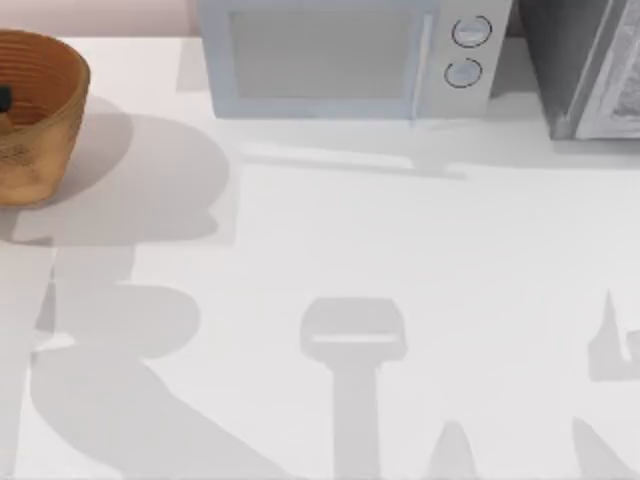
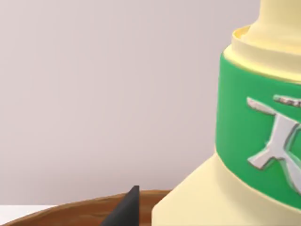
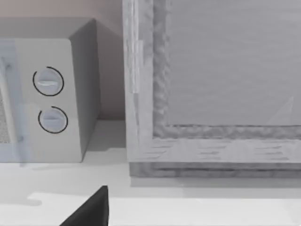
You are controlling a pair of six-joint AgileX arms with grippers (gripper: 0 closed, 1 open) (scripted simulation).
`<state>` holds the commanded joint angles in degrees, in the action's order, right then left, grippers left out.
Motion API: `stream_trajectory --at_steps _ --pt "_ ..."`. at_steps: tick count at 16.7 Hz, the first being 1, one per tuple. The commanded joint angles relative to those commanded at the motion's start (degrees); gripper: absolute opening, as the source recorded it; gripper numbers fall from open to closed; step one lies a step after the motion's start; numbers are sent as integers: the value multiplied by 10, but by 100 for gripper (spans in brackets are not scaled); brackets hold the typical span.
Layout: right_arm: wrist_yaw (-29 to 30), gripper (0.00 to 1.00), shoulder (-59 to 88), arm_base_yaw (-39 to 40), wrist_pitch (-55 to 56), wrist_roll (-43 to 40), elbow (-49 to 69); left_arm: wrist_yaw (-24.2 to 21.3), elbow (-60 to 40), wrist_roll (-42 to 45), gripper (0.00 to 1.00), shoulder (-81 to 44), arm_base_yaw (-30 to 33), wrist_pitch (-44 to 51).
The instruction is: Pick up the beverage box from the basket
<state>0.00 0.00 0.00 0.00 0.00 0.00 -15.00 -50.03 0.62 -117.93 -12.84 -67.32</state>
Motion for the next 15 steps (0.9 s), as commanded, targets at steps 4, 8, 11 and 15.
stream_trajectory --at_steps 4,8,11,15 --pt "0 100 0 0 0 0 0 0 0 0 32 0 0 0" --pt "0 100 0 0 0 0 0 0 0 0 2 0 0 0" --pt "0 100 0 0 0 0 0 0 0 0 0 0 0 0" --pt "0 100 0 0 0 0 0 0 0 0 0 0 0 0"
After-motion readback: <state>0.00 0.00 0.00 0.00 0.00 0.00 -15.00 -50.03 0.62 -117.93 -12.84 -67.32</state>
